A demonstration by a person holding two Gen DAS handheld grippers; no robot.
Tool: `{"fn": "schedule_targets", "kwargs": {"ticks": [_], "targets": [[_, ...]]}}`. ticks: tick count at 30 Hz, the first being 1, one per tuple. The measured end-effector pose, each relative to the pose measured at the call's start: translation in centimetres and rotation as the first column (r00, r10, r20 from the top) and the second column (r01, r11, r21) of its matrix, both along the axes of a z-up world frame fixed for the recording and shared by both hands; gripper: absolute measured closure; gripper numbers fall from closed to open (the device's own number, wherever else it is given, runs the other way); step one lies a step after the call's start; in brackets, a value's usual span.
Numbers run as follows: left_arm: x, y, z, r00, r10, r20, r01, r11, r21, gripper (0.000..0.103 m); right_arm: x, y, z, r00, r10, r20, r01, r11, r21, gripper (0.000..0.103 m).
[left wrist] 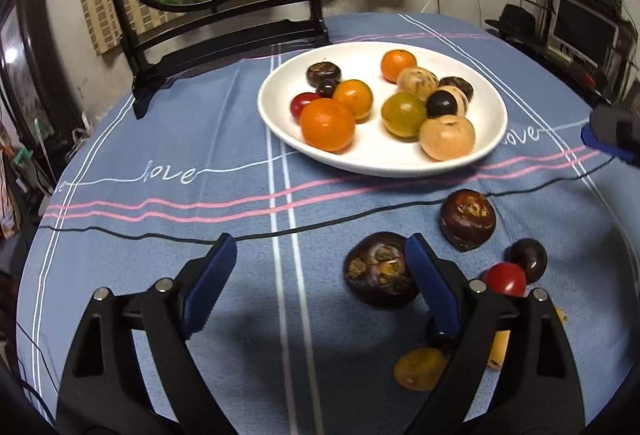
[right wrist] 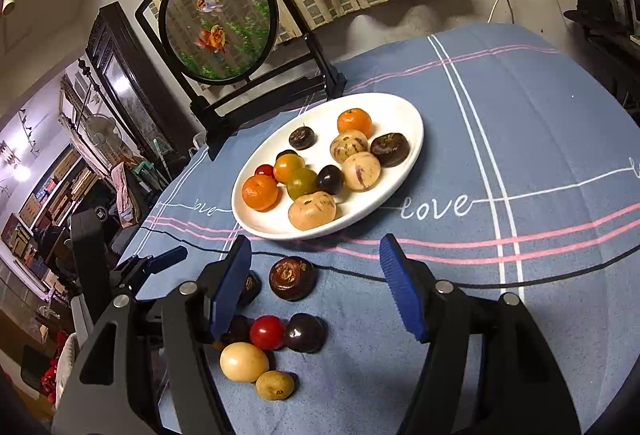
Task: Organize fruits
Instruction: 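Place the brown fruit on the plate with left tool while right tool places its brown fruit, then grasp a large dark brown fruit with the left tool while the right tool grasps a dark brown fruit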
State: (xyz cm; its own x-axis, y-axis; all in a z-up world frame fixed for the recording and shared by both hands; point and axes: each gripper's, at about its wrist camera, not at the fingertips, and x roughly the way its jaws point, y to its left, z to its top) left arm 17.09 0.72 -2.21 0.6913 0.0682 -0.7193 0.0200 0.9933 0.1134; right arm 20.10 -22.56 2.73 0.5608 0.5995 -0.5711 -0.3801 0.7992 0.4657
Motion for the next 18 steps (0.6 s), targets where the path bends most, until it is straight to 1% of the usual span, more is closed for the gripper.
{"fn": "schedule_targets", "kwargs": {"ticks": [3,6,8,10,13,14,17,18], "targets": [[0.0,-0.5,-0.6,0.999,-0.030,-0.016,0.030,1.000,0.008,0.012,0.1,0.0,-0.4,1.000,0.000,-0.015,0.000,1.000,-0.008,0.035],[0.1,-0.8,-1.1,0.999,-0.041,-0.023,0.042,0.999,0.034,0.007,0.3,0.1,-0.7,1.000,0.004,-0.031,-0.004,1.000,-0.014,0.035],[0.1,-0.5,-1.2,0.999,-0.041,-0.028,0.042,0.999,0.025,0.004,0.2,0.2,-0.8,0.999,0.006,-0.032,-0.006,1.000,-0.020,0.035],[0.2,0.0,-1.3,0.999,-0.026,-0.023,0.027,0.999,0.034,0.002,0.2,0.1,-0.8,1.000,0.003,-0.029,-0.004,1.000,-0.022,0.035],[0.3,1.1,-1.4,0.999,0.039,-0.003,-0.039,0.996,0.086,0.002,0.2,0.2,-0.9,1.000,-0.003,-0.028,0.002,0.999,-0.038,0.035],[0.4,1.6,-1.4,0.998,0.061,-0.010,-0.060,0.995,0.079,0.002,0.2,0.3,-1.0,1.000,-0.004,-0.029,0.002,0.999,-0.052,0.035],[1.3,4.0,-2.1,0.991,0.112,-0.076,-0.114,0.993,-0.025,0.002,0.0,0.8,-1.2,1.000,0.009,-0.026,-0.011,0.996,-0.093,0.035],[1.5,4.3,-2.4,0.987,0.126,-0.100,-0.130,0.991,-0.037,0.002,-0.2,1.1,-1.3,1.000,0.019,-0.020,-0.021,0.993,-0.115,0.035]]}}
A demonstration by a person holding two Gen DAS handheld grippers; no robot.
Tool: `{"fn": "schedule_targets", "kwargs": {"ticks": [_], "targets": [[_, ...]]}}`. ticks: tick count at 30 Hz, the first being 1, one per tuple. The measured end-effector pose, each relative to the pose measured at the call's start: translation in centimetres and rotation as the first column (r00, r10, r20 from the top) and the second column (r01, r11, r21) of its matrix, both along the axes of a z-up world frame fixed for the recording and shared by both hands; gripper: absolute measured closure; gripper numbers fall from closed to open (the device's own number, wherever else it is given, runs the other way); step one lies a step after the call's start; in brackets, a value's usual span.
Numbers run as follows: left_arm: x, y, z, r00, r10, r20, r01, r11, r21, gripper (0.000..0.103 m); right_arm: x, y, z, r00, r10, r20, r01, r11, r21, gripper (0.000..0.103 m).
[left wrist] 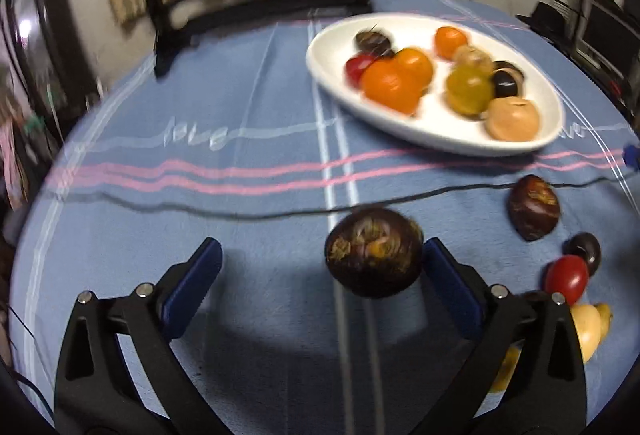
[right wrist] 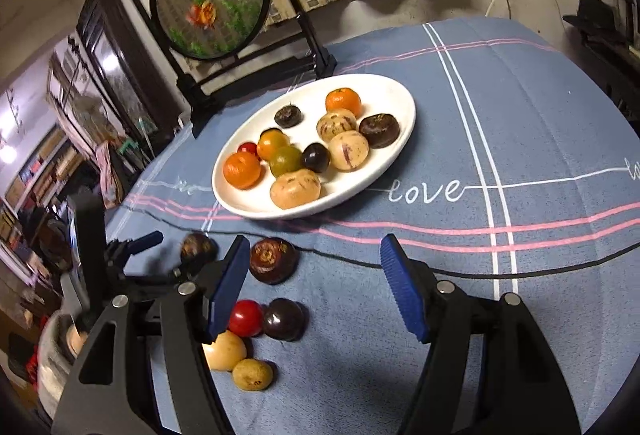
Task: Organize fruits
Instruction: 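Grasp a large dark brown fruit with the left tool while the right tool grasps a dark brown fruit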
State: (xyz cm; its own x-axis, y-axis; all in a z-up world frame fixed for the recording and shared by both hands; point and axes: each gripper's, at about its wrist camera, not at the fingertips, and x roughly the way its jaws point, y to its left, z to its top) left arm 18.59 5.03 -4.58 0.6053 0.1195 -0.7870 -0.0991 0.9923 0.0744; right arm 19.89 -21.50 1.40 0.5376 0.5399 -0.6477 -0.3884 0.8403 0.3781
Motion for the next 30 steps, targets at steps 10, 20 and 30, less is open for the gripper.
{"fn": "schedule_targets", "kwargs": {"ticks": [10,20,30], "targets": [[0.1,0.7,-0.5,1.000,0.013,-0.027,-0.015,0.998,-0.059,0.002,-2.7,2.9,-2.0,0.985,0.166,0.037,-0.155,0.968,-0.198,0.055],[0.1,0.5,-0.4,1.000,0.014,-0.027,-0.015,0.998,-0.059,0.002,-3.1,4.7,-3.8,0.971,0.238,0.007,-0.228,0.938,-0.261,0.062],[0.1,0.6,-0.4,1.000,0.014,-0.027,-0.015,0.998,-0.061,0.002,-2.6,5.2,-4.0,0.972,0.235,-0.011,-0.231,0.947,-0.223,0.066]]}}
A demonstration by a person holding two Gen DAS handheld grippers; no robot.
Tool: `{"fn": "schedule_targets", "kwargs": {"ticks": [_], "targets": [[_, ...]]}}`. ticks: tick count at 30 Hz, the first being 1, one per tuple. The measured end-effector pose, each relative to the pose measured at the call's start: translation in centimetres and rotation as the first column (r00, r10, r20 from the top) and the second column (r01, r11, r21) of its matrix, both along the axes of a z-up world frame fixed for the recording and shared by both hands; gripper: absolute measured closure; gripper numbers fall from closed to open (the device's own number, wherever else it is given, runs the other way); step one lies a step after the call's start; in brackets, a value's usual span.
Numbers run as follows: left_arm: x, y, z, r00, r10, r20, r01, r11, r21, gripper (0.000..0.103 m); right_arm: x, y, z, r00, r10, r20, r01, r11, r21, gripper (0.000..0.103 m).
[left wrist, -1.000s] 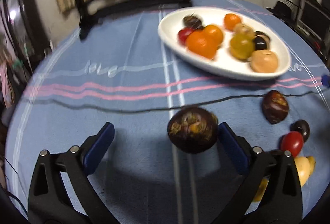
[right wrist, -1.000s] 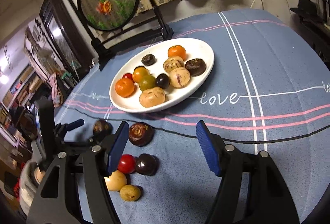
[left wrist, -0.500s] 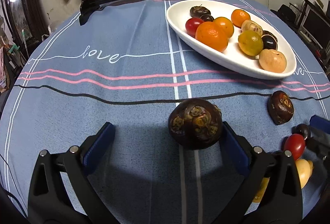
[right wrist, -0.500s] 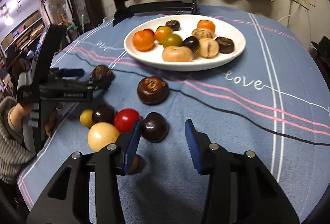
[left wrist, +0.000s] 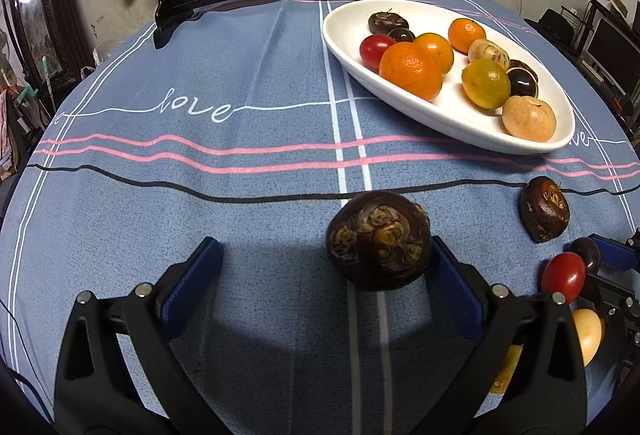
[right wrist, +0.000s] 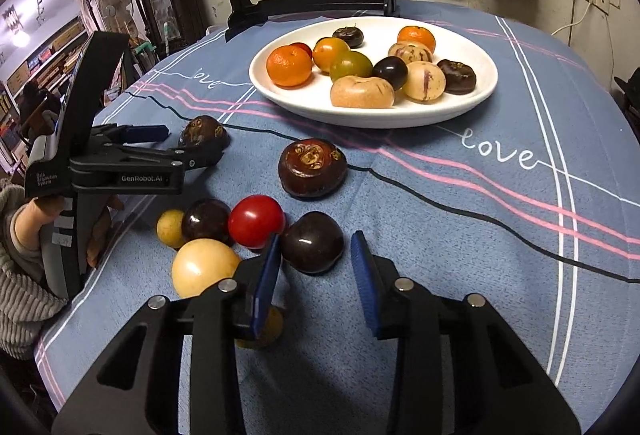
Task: Organize fruits
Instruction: 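Grasp a large dark brown fruit with the left tool while the right tool grasps a dark brown fruit, then lower both brown fruits onto the plate and open both tools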
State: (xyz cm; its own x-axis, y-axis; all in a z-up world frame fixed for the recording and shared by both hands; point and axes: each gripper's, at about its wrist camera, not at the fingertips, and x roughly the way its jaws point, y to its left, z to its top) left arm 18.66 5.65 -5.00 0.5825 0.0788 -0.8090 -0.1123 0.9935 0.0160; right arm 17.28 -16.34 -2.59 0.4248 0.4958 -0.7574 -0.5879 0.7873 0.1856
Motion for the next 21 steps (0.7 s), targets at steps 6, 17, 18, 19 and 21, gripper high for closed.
{"fn": "schedule_targets", "kwargs": {"ticks": [6,17,18,19,21], "targets": [[-0.3,-0.9,0.4,0.999,-0.031,0.028,0.030,0.998,0.047,0.016,0.1,0.2,0.1,1.000,0.000,-0.001,0.000,1.000,0.007,0.071],[-0.7,-1.2,0.8,0.991,-0.110,0.072,0.114,0.992,-0.058,0.055,0.1,0.2,0.2,1.000,-0.004,0.004,0.004,1.000,0.003,0.072],[-0.8,-1.3,0.9,0.990,-0.113,0.082,0.118,0.991,-0.066,0.055,0.1,0.1,0.3,1.000,-0.009,0.008,0.009,1.000,0.004,0.072],[-0.9,-1.4,1.1,0.989,-0.114,0.094,0.121,0.991,-0.064,0.055,0.1,0.1,0.3,1.000,-0.014,0.011,0.014,1.000,0.006,0.072],[-1.3,-1.8,1.6,0.986,-0.113,0.123,0.118,0.992,-0.036,0.055,0.3,-0.5,0.8,0.999,-0.031,0.019,0.030,0.999,0.023,0.072]]}}
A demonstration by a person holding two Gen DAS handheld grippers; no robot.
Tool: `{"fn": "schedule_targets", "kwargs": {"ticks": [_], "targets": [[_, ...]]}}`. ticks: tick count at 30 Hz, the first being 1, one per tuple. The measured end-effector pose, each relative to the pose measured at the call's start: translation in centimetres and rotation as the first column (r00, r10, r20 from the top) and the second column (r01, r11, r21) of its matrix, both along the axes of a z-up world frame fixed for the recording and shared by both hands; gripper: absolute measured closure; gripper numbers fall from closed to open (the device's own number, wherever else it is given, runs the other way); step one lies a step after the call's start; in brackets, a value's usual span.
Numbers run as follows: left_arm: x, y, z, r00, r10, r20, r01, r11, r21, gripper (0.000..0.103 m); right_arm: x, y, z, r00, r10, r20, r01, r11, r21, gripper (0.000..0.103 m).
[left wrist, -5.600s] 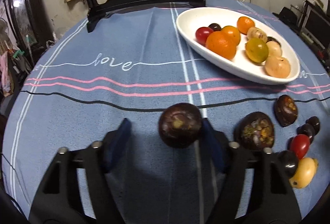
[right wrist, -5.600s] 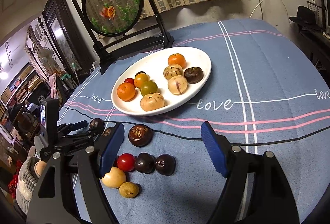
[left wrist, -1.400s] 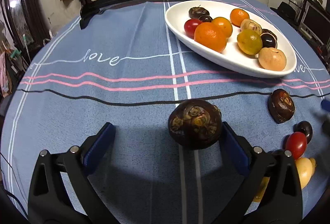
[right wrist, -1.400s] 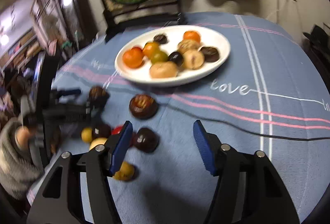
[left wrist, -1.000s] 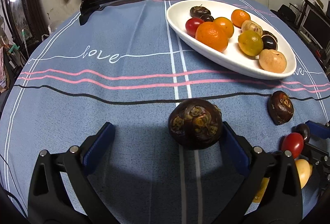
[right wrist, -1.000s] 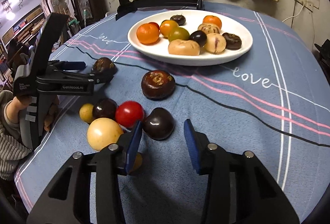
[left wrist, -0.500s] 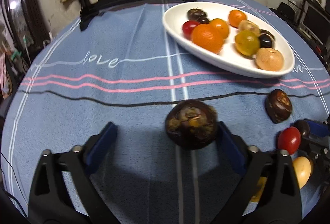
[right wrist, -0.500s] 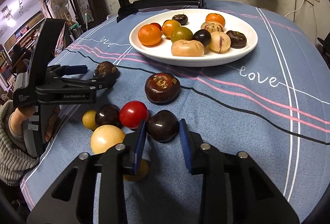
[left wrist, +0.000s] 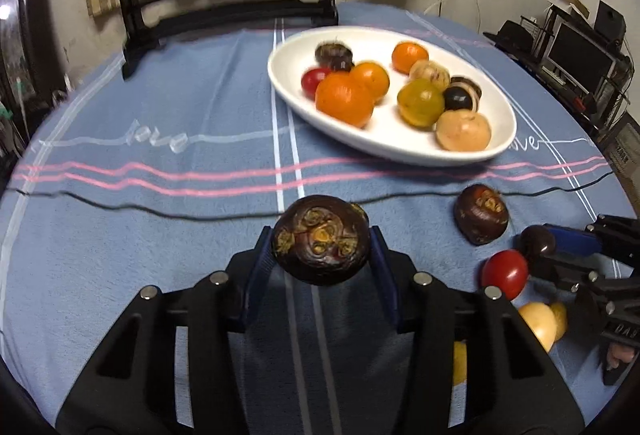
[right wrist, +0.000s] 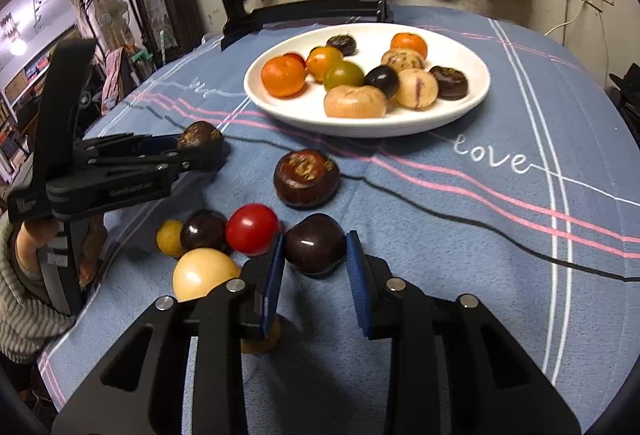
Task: Organize fruits
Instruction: 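Lower both brown fruits onto the plate and open both tools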
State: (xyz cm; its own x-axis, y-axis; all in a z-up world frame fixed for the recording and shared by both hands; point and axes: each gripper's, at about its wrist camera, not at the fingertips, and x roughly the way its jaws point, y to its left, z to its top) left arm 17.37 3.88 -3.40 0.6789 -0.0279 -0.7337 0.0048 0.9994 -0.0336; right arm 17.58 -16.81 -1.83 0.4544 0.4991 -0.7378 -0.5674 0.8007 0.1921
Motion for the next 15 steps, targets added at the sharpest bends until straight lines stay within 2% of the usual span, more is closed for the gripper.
{"fn": "schedule_targets", "kwargs": {"ticks": [3,7,11,15], "targets": [[-0.5,-0.1,1.4,0.999,0.000,0.045,0.000,1.000,0.002,0.055,0.1,-0.7,0.9,1.000,-0.022,0.019,0.021,0.999,0.032,0.072],[0.5,-0.6,3.6,0.996,-0.003,0.090,0.002,1.000,0.013,0.055,0.5,-2.8,3.5,0.992,-0.096,0.077,0.088,0.991,0.104,0.072],[3.8,-1.2,5.7,0.995,-0.008,0.103,0.006,1.000,0.019,0.055,2.6,-3.6,5.8,0.980,-0.163,0.112,0.149,0.981,0.125,0.072],[7.2,-1.8,6.8,0.993,0.005,0.116,-0.005,1.000,-0.001,0.055,6.4,-2.0,7.1,0.975,-0.185,0.125,0.170,0.978,0.120,0.072]]}}
